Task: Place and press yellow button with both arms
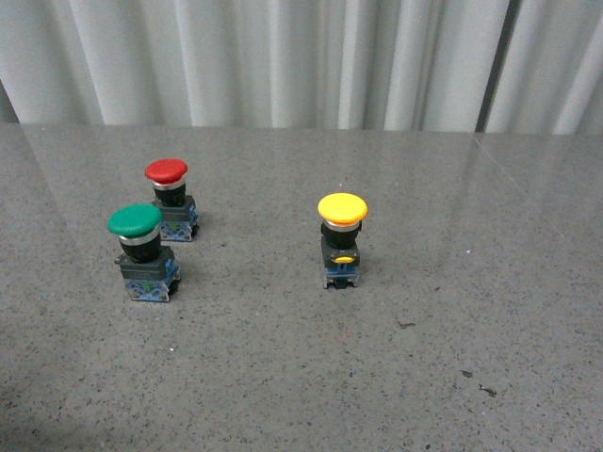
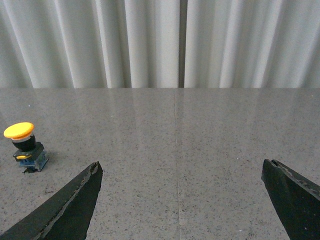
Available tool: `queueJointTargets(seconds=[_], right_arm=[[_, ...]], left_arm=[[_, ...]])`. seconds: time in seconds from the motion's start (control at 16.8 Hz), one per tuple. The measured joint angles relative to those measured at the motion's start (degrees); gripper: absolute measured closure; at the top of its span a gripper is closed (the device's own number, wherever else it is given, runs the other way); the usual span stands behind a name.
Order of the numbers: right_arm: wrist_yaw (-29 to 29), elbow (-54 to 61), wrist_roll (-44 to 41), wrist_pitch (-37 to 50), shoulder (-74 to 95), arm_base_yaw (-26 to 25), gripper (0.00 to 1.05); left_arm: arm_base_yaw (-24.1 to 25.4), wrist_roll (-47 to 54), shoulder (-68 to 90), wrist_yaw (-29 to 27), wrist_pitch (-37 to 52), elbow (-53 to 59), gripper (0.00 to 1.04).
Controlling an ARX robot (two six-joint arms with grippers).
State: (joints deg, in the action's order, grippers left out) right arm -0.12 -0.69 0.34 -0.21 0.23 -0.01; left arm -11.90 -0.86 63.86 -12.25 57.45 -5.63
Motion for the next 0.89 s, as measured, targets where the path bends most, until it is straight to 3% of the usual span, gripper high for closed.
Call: queueJointTargets(seconds=[0.48,0.54,0.6,0.89], right_arm=[[0.0,0.0,0.0,0.0,0.0,0.0,0.07],[0.0,0.0,0.0,0.0,0.0,0.0,0.07],[0.1,0.0,0.0,0.0,0.0,0.0,0.07],[0.1,0.0,0.0,0.0,0.0,0.0,0.07]], left_arm=[[7.0,0.0,-21.9,7.2,-17.3,4.7,1.03],[11.3,0.1,-25.5,11.6,-20.6,4.8,1.03],[12.2,0.0,-27.3,11.3,-21.9,4.9,1.03],[11.8,0.0,-36.2,12.2,-30.2,4.9,1.03]])
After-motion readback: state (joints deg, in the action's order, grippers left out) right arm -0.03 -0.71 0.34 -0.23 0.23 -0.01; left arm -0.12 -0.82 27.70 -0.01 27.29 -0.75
